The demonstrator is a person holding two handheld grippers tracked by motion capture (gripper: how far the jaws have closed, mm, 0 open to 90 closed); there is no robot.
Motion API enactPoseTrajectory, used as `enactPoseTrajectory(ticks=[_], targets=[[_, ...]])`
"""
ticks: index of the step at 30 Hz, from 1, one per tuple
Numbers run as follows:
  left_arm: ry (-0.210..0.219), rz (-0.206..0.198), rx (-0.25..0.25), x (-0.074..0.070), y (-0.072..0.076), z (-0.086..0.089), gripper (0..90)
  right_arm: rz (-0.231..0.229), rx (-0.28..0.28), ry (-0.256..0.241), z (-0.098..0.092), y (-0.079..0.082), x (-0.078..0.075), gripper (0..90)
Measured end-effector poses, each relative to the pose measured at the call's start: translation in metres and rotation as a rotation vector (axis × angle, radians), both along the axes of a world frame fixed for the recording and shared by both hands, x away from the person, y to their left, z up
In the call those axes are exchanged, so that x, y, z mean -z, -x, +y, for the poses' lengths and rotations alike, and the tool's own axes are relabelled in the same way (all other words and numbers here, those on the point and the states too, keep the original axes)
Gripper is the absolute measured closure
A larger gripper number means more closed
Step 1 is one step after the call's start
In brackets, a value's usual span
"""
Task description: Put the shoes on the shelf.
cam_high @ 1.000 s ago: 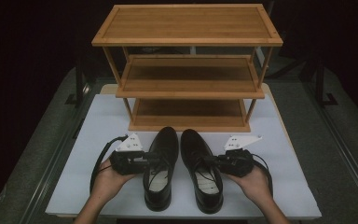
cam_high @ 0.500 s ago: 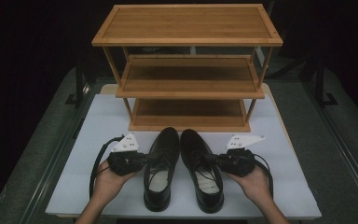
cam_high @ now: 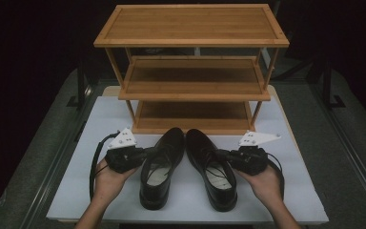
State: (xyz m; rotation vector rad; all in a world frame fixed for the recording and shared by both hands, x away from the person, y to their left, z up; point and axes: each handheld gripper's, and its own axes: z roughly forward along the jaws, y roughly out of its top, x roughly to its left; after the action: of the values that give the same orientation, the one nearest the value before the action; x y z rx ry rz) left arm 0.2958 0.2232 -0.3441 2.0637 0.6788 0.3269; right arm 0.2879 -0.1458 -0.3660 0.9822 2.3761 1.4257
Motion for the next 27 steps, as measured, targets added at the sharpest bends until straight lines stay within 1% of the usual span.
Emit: enactPoseTrajectory(ticks=[4, 6, 11, 15, 19, 23, 25, 27], targets=[[-0.011, -0.019, -0.015, -0.006, -0.010, -0.005, 88.3, -0.011, 0.033, 0.001, -0.004, -0.011, -0.005, 86.9], [-0.022, -0.037, -0.026, -0.008, -0.016, -0.009, 88.3, -0.015, 0.044, 0.000, -0.006, -0.019, -0.006, 86.9], [-0.026, -0.051, -0.045, -0.008, -0.037, -0.016, 88.3, -0.022, 0.078, 0.007, -0.007, -0.039, -0.006, 86.8], [-0.022, -0.053, -0.060, -0.005, -0.054, -0.020, 88.3, -0.022, 0.099, 0.013, -0.006, -0.057, -0.003, 86.9], [-0.012, -0.052, -0.068, -0.001, -0.068, -0.025, 88.3, -0.020, 0.119, 0.018, -0.004, -0.071, 0.000, 86.9], [-0.019, -0.053, -0.083, 0.005, -0.081, -0.031, 88.3, -0.021, 0.140, 0.020, 0.001, -0.086, 0.004, 86.9], [-0.020, -0.064, -0.095, 0.009, -0.089, -0.035, 88.3, -0.026, 0.147, 0.025, 0.004, -0.093, 0.006, 86.8], [-0.011, -0.069, -0.113, 0.012, -0.096, -0.038, 88.3, -0.028, 0.157, 0.026, 0.007, -0.100, 0.006, 86.9]])
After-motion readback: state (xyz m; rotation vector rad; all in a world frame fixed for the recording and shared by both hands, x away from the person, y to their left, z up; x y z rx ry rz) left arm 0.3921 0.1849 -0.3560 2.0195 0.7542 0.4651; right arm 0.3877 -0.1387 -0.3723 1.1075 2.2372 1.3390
